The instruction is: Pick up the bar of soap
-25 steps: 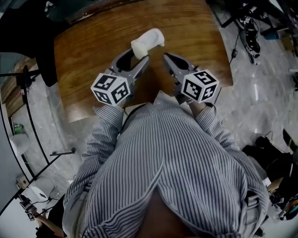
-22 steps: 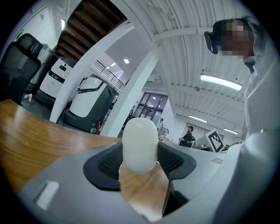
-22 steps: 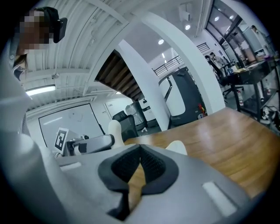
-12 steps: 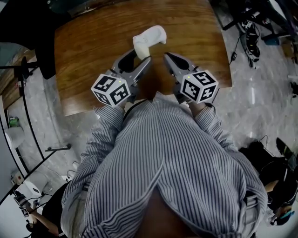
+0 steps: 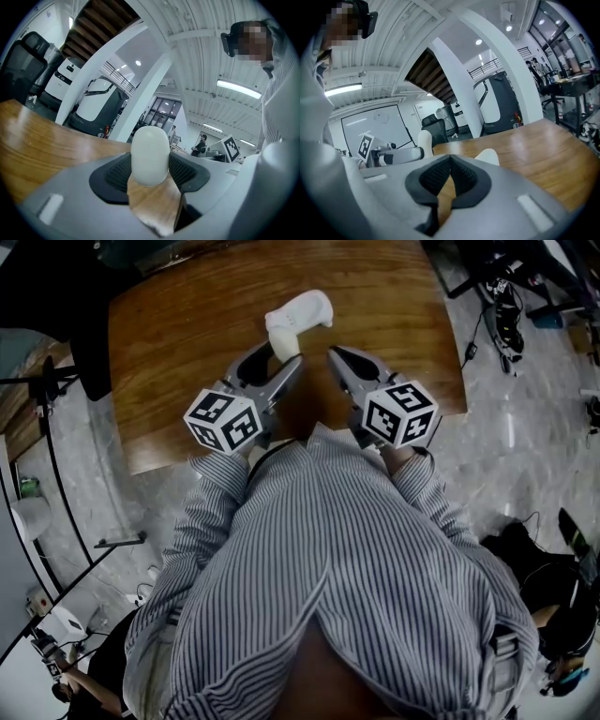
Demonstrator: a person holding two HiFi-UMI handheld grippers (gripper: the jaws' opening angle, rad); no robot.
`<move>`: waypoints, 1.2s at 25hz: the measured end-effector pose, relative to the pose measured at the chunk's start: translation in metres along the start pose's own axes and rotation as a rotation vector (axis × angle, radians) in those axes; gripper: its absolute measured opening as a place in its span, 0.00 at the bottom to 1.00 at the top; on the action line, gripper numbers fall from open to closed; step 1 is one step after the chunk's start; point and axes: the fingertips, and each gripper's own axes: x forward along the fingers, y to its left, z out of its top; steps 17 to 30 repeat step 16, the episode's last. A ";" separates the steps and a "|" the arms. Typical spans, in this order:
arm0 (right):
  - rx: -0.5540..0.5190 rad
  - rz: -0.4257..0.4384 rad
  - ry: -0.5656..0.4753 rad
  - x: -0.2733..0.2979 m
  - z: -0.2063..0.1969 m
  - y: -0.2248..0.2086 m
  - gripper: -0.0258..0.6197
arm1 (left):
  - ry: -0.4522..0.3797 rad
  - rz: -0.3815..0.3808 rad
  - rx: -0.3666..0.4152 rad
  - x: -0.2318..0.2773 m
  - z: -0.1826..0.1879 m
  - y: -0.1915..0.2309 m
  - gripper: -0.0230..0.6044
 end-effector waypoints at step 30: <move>-0.011 0.005 0.014 0.002 -0.005 0.004 0.04 | 0.001 -0.002 -0.011 -0.004 -0.003 0.003 0.45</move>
